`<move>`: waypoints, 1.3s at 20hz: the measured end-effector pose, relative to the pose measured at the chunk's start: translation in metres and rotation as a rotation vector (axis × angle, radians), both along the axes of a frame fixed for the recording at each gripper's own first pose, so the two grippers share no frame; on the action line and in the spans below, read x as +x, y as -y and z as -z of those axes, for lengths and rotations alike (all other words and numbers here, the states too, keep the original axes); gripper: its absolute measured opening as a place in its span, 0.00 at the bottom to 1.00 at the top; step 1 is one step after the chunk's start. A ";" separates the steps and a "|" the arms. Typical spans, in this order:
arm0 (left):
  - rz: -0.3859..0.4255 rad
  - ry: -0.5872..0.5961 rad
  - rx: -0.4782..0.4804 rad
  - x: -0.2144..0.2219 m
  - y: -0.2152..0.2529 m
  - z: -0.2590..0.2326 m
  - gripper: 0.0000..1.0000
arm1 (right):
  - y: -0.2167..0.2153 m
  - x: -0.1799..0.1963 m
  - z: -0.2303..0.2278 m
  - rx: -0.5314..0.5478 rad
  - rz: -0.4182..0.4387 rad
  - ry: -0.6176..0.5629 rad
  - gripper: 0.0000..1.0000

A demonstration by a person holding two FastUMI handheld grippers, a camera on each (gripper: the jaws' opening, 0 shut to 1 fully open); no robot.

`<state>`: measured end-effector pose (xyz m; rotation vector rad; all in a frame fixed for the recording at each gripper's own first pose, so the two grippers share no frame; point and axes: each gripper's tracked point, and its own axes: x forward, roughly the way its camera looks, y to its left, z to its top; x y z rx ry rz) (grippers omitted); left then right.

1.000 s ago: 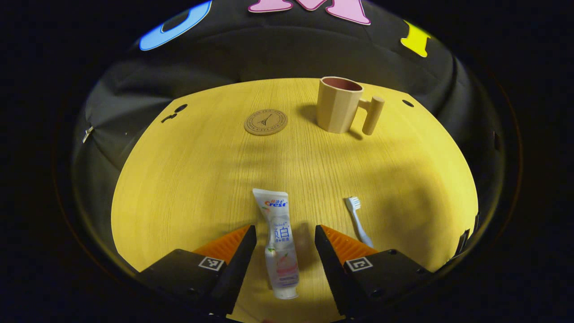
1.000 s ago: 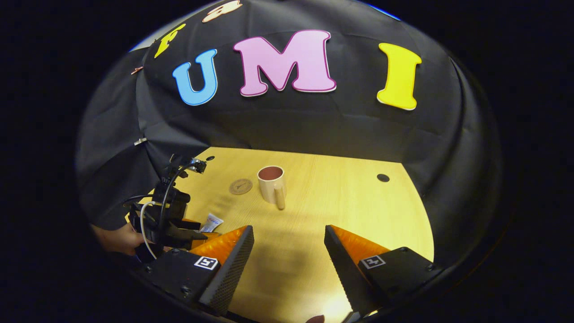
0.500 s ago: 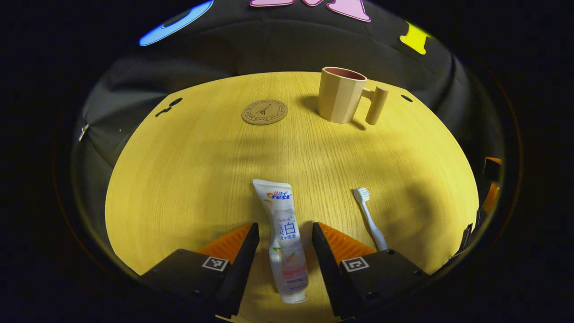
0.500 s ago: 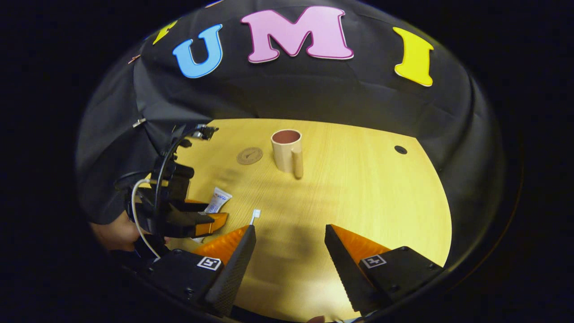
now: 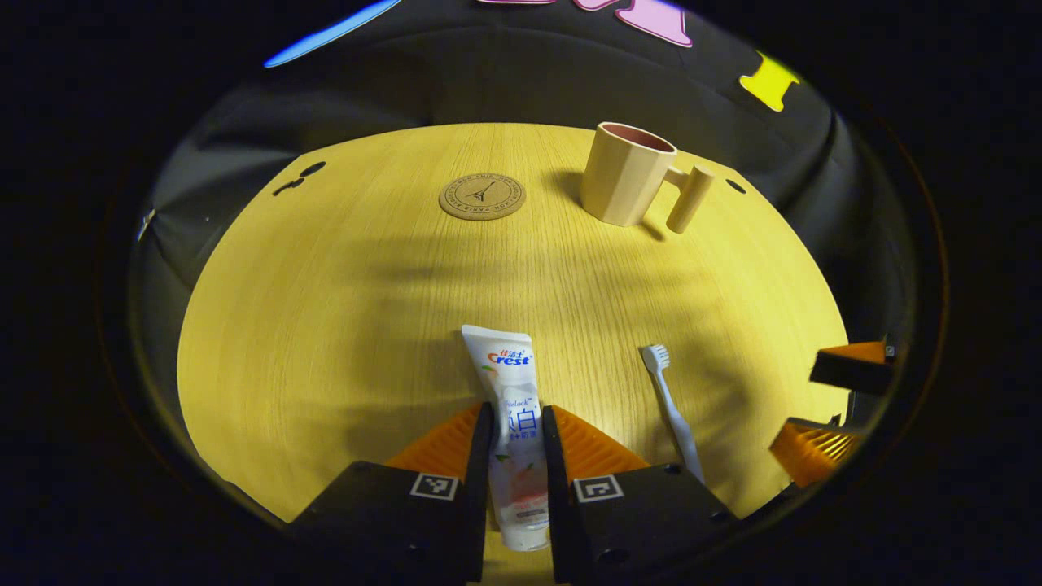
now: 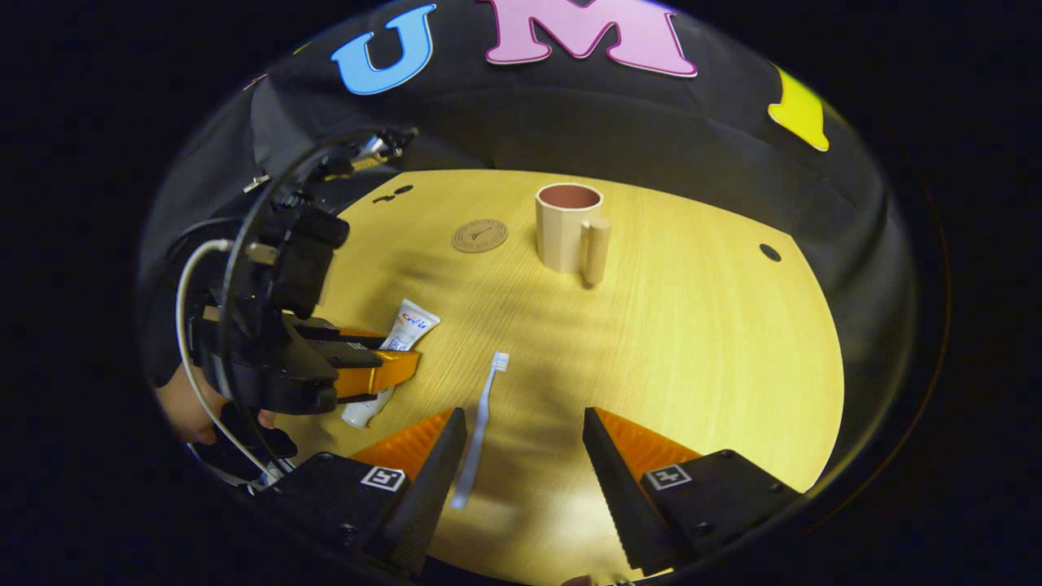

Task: Put the toothbrush and toothpaste on the desktop into the cup, then pick up the cup and place it on the coaster on the desktop.

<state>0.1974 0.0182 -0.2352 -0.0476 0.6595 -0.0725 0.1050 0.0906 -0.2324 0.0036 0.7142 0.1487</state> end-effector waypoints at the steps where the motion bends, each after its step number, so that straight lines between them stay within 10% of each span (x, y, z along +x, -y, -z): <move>1: 0.009 -0.002 -0.023 -0.003 0.000 0.000 0.39 | -0.005 0.002 0.003 0.011 -0.004 -0.022 0.85; 18: -0.010 0.120 -0.209 -0.090 -0.026 -0.033 0.36 | -0.033 0.021 0.073 -0.105 -0.011 -0.292 0.60; 26: -0.019 0.128 -0.212 -0.100 -0.029 -0.031 0.36 | -0.031 0.019 0.073 -0.125 0.034 -0.325 0.15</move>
